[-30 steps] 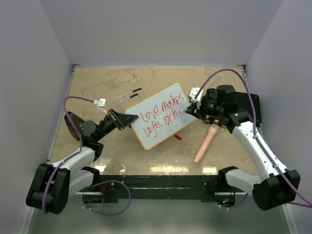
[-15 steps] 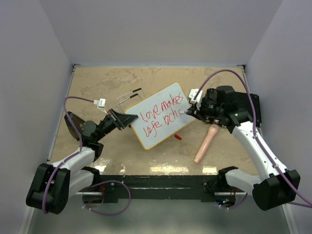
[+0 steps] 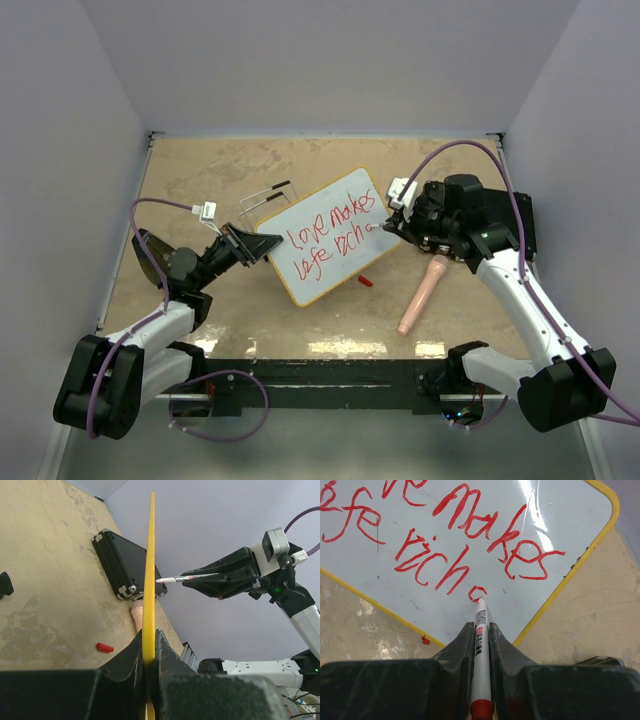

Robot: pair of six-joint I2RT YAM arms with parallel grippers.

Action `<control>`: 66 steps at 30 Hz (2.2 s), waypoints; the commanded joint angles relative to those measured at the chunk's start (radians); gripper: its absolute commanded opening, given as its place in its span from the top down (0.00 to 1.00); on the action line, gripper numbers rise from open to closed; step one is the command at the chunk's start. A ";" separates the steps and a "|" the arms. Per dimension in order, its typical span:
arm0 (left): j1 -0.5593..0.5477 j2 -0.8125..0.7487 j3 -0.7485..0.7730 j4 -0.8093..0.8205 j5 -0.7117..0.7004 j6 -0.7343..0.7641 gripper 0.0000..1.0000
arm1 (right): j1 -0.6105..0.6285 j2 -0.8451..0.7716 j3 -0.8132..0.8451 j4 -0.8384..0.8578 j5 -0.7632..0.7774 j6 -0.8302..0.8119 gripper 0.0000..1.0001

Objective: Write a sentence on the whiteboard

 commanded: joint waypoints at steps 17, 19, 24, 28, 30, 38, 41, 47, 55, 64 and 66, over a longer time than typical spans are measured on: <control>-0.008 -0.013 0.021 0.154 -0.002 -0.020 1.00 | 0.003 0.013 0.028 -0.122 -0.015 -0.106 1.00; -0.006 -0.010 0.020 0.157 -0.002 -0.020 1.00 | 0.004 0.010 0.021 -0.144 -0.030 -0.123 1.00; -0.008 -0.004 0.021 0.163 -0.002 -0.020 1.00 | 0.014 0.023 0.017 -0.182 -0.091 -0.163 1.00; -0.008 -0.001 0.018 0.161 -0.003 -0.019 1.00 | 0.014 0.033 0.040 -0.147 -0.146 -0.132 1.00; -0.006 0.002 0.015 0.161 -0.003 -0.017 1.00 | 0.014 0.032 0.056 -0.129 -0.180 -0.100 1.00; -0.006 0.002 0.009 0.163 0.001 -0.013 1.00 | -0.013 -0.020 0.057 0.010 -0.053 0.024 1.00; -0.006 0.002 0.008 0.166 0.004 -0.014 1.00 | -0.013 -0.020 0.048 0.023 -0.022 0.036 1.00; -0.006 0.002 0.008 0.171 0.007 -0.016 1.00 | -0.014 0.003 0.043 0.020 0.019 0.030 1.00; -0.006 0.009 0.011 0.178 0.012 -0.016 1.00 | -0.014 0.015 0.036 0.025 0.033 0.029 1.00; -0.006 0.012 0.009 0.181 0.017 -0.016 1.00 | -0.014 0.013 0.033 0.052 0.070 0.067 1.00; -0.006 0.012 0.009 0.181 0.016 -0.016 1.00 | -0.013 0.006 0.027 0.054 0.087 0.070 1.00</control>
